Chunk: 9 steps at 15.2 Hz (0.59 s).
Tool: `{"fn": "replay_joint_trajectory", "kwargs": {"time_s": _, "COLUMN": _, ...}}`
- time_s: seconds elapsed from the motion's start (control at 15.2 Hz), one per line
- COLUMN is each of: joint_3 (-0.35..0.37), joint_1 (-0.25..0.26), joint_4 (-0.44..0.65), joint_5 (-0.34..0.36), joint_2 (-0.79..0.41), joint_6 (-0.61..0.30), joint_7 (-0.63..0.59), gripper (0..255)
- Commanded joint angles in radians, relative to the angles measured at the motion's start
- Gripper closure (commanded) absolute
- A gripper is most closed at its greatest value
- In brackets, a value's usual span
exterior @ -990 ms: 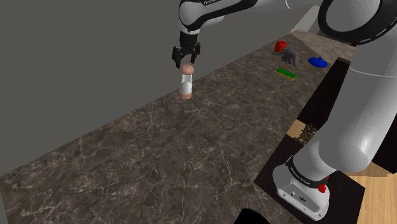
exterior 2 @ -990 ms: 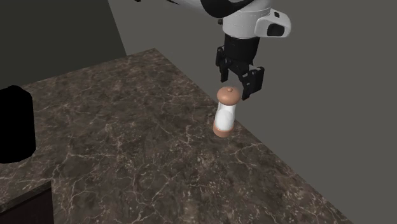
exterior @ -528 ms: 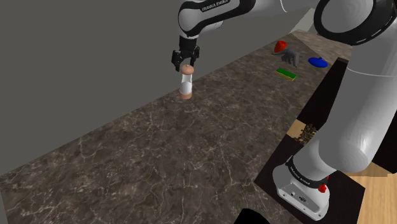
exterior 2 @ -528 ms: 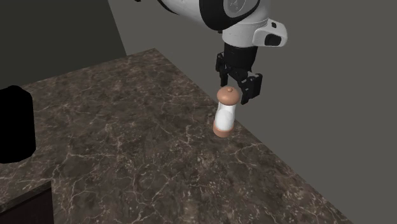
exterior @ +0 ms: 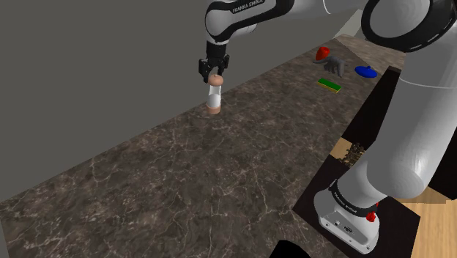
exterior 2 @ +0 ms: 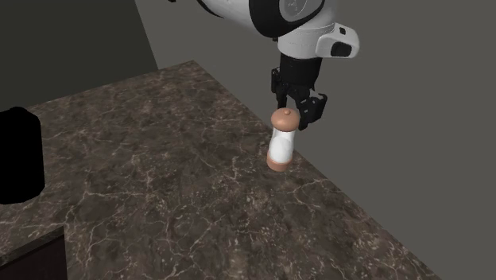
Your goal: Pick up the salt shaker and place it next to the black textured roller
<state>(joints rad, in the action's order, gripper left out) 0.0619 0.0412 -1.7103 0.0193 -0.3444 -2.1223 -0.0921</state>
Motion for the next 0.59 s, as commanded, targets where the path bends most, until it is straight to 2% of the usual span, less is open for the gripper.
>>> {"fn": "replay_joint_trajectory", "kwargs": {"time_s": 0.0, "joint_3": 0.000, "joint_1": 0.000, "joint_4": 0.000, "joint_5": 0.000, "joint_2": -0.001, "joint_6": 0.000, "joint_7": 0.000, "gripper": 255}}
{"fn": "replay_joint_trajectory", "kwargs": {"time_s": 0.33, "joint_3": 0.000, "joint_1": 0.000, "joint_4": -0.001, "joint_5": 0.000, "joint_2": 0.000, "joint_6": 0.000, "joint_7": 0.000, "gripper": 255}}
{"fn": "replay_joint_trajectory", "kwargs": {"time_s": 0.53, "joint_3": 0.001, "joint_1": 0.000, "joint_4": 0.021, "joint_5": -0.001, "joint_2": 0.013, "joint_6": 0.035, "joint_7": 0.001, "gripper": 255}}
